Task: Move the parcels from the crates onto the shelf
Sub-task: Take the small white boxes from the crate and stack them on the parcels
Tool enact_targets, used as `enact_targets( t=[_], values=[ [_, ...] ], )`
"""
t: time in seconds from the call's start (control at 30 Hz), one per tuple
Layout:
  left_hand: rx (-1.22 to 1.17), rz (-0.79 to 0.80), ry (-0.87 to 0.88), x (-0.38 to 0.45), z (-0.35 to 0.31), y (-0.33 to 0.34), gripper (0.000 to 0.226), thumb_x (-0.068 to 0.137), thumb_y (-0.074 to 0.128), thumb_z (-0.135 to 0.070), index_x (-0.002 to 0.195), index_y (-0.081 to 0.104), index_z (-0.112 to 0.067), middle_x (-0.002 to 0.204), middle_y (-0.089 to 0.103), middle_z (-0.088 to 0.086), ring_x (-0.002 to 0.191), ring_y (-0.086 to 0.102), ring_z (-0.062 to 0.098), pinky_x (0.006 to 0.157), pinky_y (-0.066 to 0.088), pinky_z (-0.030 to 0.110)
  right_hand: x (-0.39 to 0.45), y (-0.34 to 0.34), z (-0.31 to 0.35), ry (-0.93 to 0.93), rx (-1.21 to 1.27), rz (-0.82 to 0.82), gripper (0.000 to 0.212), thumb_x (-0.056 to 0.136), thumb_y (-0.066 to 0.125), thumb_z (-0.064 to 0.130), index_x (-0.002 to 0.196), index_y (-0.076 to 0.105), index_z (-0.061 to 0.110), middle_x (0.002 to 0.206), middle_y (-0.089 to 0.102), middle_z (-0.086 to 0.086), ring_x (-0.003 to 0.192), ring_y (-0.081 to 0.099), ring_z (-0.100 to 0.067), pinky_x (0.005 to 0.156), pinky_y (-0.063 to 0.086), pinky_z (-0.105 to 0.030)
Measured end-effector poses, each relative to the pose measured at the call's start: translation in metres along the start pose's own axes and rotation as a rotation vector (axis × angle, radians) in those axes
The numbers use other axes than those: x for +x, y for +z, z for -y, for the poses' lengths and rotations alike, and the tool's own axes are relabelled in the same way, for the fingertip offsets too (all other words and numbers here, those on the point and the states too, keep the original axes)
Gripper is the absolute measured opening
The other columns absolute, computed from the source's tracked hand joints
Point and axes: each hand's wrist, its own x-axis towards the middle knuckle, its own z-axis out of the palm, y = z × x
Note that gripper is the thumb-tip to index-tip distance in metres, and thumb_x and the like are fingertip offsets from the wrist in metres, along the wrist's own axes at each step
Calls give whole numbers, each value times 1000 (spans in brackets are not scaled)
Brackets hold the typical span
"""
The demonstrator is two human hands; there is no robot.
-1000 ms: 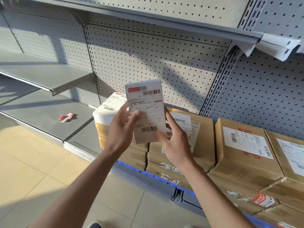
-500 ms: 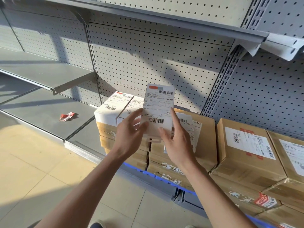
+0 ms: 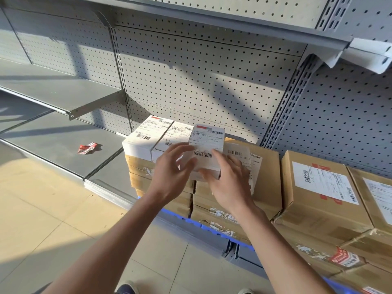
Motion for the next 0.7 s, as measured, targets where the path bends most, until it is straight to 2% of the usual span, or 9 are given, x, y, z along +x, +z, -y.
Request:
enact_targets(
  t=[0.07,0.2,0.3,0.43,0.5,0.57,0.63,0.7],
  values=[
    [49,25,23,0,2,0,29,97,67,-23,126,70,-22,134,60,-12,119,59,0,93,47,9,2,4,-1,8,-18,-12,61,96,61,52,149,46,28,143,57,4,140,35,-20,110,29,-46],
    [143,74,74,2,5,1,29,98,65,-25,127,69,-23,141,58,-12,125,55,1,100,45,17,2,8,-4,6,-56,-40,61,95,62,51,148,47,26,140,59,4,139,40,-22,107,32,-48],
    [163,147,63,4,5,3,29,98,64,-26,127,69,-25,146,54,-12,127,51,-1,94,35,2,3,8,-8,6,-84,-55,59,96,63,48,148,47,24,142,58,2,137,43,-24,104,35,-49],
    [185,185,76,7,6,5,32,97,65,-25,129,68,-27,150,49,-13,126,41,-9,95,26,1,6,7,-10,20,-99,-34,60,98,60,50,149,43,26,145,56,3,138,42,-25,104,37,-52],
    [218,199,85,8,8,5,34,97,66,-25,131,66,-28,151,47,-14,126,42,-7,97,29,7,9,8,-9,23,-103,-21,60,98,58,50,150,42,26,145,55,3,138,42,-26,105,37,-52],
    [272,198,78,9,13,5,36,96,66,-24,132,65,-29,152,47,-14,126,51,2,97,36,18,12,11,-7,14,-118,-17,59,97,60,49,149,42,27,142,56,4,134,46,-27,103,40,-53],
    [316,177,67,9,17,6,38,94,68,-21,131,65,-30,150,50,-14,115,62,14,92,46,25,14,15,-6,4,-137,-12,59,96,62,49,148,43,27,139,58,2,129,49,-29,98,43,-54],
    [349,161,83,9,21,6,38,93,70,-19,130,66,-29,147,54,-11,108,67,21,94,50,36,15,17,-6,-6,-145,-10,59,96,62,49,147,42,27,136,58,1,127,50,-30,96,43,-54]
  ],
)
